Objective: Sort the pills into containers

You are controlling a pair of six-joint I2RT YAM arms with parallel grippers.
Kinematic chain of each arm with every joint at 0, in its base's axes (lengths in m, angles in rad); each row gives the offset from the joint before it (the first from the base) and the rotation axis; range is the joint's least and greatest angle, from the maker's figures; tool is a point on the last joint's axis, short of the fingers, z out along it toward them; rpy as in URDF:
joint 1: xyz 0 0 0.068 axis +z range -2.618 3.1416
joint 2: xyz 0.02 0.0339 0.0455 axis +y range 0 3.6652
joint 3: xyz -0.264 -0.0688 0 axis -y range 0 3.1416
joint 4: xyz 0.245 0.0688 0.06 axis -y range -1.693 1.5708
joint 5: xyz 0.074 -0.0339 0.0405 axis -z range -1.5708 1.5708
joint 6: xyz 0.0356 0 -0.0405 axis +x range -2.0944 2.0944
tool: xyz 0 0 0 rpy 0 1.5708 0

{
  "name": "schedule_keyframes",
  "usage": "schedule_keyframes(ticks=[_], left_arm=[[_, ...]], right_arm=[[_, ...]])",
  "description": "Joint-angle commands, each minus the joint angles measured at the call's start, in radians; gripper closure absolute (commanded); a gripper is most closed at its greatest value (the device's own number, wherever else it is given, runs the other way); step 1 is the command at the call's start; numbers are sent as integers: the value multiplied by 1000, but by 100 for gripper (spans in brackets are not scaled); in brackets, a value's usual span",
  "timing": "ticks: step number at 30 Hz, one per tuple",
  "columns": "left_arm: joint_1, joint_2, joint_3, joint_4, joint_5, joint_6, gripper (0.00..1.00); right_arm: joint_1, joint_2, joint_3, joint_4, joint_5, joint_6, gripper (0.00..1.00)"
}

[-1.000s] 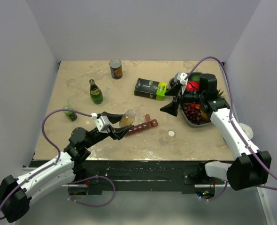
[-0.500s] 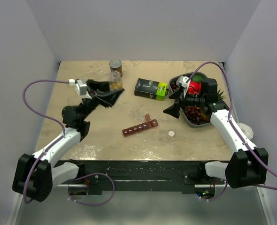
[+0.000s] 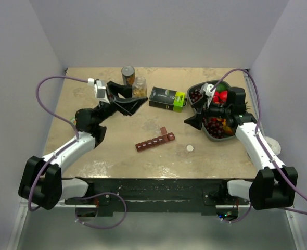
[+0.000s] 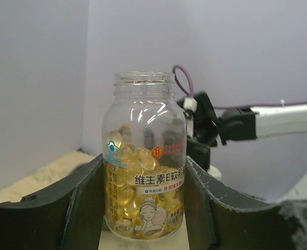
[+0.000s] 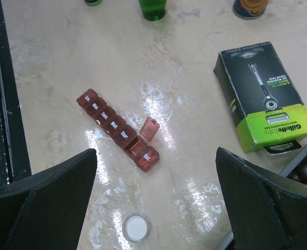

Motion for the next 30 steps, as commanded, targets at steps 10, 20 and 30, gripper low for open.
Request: schedule_keyframes(ticks=[10, 20, 30], left_arm=[[-148, -285, -344, -169, 252, 642, 100], [-226, -105, -393, -406, 181, 897, 100], [-241, 176, -175, -734, 106, 985, 100]], right_arm=[[-12, -18, 6, -2, 89, -81, 1], [-13, -29, 14, -48, 129, -147, 1], [-13, -39, 23, -82, 196, -194, 1]])
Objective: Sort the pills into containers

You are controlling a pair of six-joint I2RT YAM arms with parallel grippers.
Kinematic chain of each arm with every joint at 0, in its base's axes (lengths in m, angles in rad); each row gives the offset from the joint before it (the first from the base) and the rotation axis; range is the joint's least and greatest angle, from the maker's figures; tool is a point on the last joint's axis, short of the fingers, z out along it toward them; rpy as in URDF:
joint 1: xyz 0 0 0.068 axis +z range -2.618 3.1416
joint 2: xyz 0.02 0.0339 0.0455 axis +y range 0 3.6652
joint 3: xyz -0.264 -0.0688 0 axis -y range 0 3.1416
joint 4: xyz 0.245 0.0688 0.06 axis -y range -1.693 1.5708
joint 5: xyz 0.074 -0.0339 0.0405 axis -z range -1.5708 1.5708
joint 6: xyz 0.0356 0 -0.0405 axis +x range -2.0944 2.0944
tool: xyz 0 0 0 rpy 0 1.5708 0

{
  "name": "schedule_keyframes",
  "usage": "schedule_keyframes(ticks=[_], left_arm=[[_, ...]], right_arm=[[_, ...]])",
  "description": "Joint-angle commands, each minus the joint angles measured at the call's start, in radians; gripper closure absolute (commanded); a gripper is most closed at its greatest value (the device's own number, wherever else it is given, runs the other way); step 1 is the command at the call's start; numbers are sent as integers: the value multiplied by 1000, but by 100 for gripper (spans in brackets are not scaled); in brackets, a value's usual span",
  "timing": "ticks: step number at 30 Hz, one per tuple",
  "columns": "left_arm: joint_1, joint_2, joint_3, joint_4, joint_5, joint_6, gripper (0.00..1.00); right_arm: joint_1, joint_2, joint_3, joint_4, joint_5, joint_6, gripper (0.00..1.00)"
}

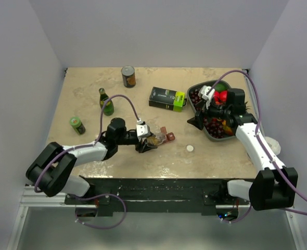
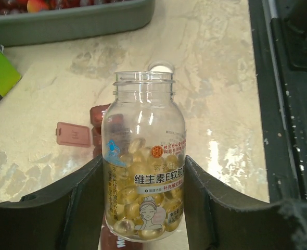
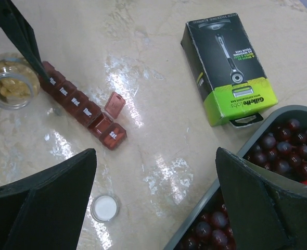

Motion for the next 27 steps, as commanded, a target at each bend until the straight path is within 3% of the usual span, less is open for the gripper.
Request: schedule_keyframes(ticks=[1, 12, 27], left_arm=[[-15, 69, 123, -133, -44, 94, 100], [-34, 169, 278, -407, -169, 137, 100], [-60, 250, 414, -613, -242, 157, 100]], right_arm=[[-5, -32, 26, -19, 45, -44, 1], [-5, -18, 34, -33, 74, -54, 1], [-5, -13, 36, -36, 84, -58, 1]])
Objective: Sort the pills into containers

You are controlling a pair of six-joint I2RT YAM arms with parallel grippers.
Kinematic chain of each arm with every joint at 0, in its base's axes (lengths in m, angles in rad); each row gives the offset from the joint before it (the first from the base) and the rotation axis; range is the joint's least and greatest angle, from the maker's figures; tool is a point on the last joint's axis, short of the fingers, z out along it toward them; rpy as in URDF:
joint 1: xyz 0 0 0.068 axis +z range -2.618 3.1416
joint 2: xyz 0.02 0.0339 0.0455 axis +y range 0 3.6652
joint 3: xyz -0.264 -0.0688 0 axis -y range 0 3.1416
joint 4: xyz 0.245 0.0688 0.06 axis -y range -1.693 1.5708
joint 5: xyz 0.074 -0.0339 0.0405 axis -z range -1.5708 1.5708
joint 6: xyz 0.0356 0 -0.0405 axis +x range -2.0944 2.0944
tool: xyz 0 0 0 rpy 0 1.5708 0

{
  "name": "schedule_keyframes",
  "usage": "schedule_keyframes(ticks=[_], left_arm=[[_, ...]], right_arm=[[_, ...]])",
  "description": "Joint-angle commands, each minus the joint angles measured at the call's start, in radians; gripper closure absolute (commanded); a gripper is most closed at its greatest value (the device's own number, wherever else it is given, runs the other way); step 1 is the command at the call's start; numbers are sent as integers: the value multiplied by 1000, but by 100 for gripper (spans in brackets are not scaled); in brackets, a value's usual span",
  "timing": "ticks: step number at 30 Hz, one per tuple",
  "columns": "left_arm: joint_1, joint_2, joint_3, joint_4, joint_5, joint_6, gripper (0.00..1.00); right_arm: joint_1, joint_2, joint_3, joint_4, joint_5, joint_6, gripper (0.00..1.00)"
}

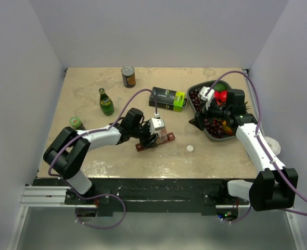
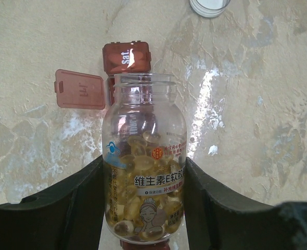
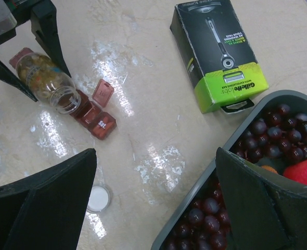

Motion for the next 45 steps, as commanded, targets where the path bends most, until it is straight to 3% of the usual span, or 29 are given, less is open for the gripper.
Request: schedule_keyframes(ticks=[1, 20, 45], left_arm=[[-13, 13, 66, -52, -19, 23, 100], [-33, 63, 207, -303, -96, 16, 100], [-65, 132, 371, -505, -177, -10, 100]], right_arm=[[-5, -6, 36, 2, 10, -15, 1], [-5, -4, 36, 2, 20, -15, 1], [-5, -3, 36, 0, 23, -18, 1]])
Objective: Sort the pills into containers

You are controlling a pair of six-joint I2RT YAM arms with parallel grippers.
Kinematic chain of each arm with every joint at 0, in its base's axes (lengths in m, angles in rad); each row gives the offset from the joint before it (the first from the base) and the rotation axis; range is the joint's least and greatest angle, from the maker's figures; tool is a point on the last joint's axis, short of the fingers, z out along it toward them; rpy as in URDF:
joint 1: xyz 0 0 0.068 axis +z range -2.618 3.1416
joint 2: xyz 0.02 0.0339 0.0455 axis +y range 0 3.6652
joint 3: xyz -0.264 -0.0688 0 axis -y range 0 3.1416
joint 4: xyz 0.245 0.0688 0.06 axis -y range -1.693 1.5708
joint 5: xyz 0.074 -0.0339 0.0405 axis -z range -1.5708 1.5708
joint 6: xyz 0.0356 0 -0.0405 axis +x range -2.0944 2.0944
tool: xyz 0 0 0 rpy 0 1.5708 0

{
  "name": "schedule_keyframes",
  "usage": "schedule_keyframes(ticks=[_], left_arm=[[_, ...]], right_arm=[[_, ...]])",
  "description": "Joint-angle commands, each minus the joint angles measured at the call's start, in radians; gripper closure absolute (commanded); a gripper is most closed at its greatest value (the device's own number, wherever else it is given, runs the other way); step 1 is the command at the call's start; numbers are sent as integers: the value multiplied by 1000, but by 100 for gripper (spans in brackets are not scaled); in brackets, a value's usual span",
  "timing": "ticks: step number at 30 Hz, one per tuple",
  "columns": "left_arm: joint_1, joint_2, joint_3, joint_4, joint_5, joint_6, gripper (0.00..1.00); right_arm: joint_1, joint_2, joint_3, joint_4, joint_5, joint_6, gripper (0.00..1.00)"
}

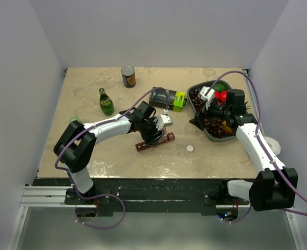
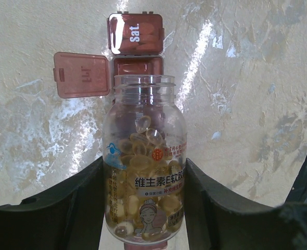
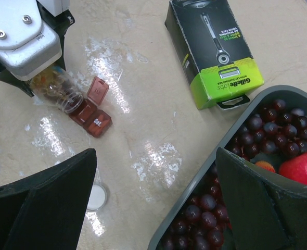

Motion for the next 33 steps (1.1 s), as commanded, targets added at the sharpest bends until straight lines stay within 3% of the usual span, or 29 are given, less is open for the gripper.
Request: schedule_keyframes(ticks=[1, 33], left_arm=[[-8, 6, 57, -36, -18, -10, 100], [-39, 66, 170, -167, -106, -15, 100]], right_arm=[[-5, -1, 36, 1, -1, -18, 1], [-5, -3, 34, 1, 5, -21, 1]])
